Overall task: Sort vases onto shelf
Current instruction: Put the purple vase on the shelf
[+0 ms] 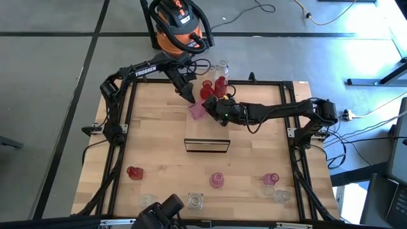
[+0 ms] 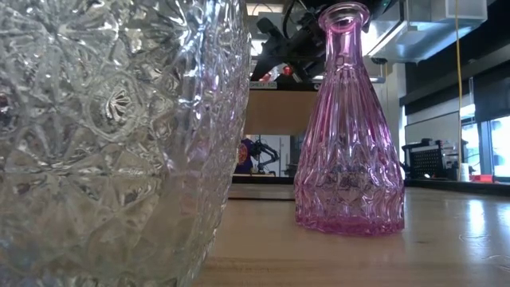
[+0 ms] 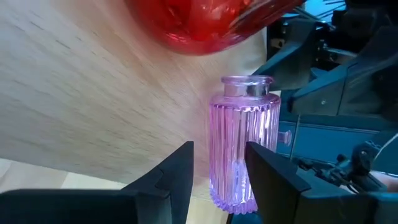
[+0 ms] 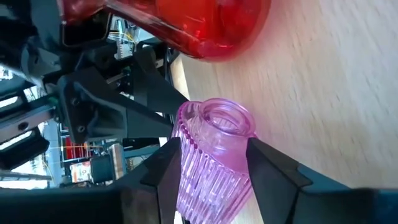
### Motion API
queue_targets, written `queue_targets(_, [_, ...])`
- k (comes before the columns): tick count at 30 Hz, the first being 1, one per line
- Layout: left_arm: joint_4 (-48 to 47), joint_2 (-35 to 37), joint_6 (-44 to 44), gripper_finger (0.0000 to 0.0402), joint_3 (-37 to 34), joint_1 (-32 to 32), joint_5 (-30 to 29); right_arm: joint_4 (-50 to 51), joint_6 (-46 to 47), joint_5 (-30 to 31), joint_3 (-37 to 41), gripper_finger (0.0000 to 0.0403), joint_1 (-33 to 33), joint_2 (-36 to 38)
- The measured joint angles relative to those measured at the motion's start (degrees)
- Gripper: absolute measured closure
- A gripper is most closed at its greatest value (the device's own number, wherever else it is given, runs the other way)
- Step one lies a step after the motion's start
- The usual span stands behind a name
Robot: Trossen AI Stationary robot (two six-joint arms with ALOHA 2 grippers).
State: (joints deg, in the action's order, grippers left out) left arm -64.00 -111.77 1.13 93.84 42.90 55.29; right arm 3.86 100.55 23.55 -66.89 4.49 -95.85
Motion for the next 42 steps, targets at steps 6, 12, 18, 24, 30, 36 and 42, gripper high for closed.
queue_targets(6, [0.0, 0.0, -0.2, 0.0262, 0.0, 1.0, 4.5, -0.1, -1.0, 0.5, 0.0, 0.0239, 0.1, 0.0])
queue_targets(12, [-0.8, 0.0, -0.5, 0.0262, 0.0, 0.8, 3.7, 0.3, -1.7, 0.5, -0.1, 0.0239, 0.0, 0.0])
queue_targets(18, [-2.3, 0.0, -2.7, 0.0262, 0.0, 1.3, -0.4, 2.6, -1.2, 0.1, -0.1, 0.0239, -0.4, 0.6])
queue_targets(24, [-2.6, 0.0, -4.2, 0.0262, 0.0, 1.9, -0.6, 4.2, 1.8, 0.3, 0.0, 0.0239, -3.1, 1.3])
queue_targets(30, [-2.2, 0.1, -4.7, 0.0262, -1.7, 1.8, 2.1, 3.3, 5.8, 0.8, 0.0, 0.0239, -4.9, 1.0])
queue_targets(36, [-0.5, 0.1, -4.8, 0.0262, -7.0, 0.8, 6.5, 2.3, 5.9, 2.1, 0.0, 0.0239, -4.0, 0.9])
queue_targets(42, [2.2, 0.2, -4.6, 0.0262, -9.8, 0.7, 10.3, -0.3, 5.9, 0.2, 0.0, 0.0239, -2.9, -0.6])
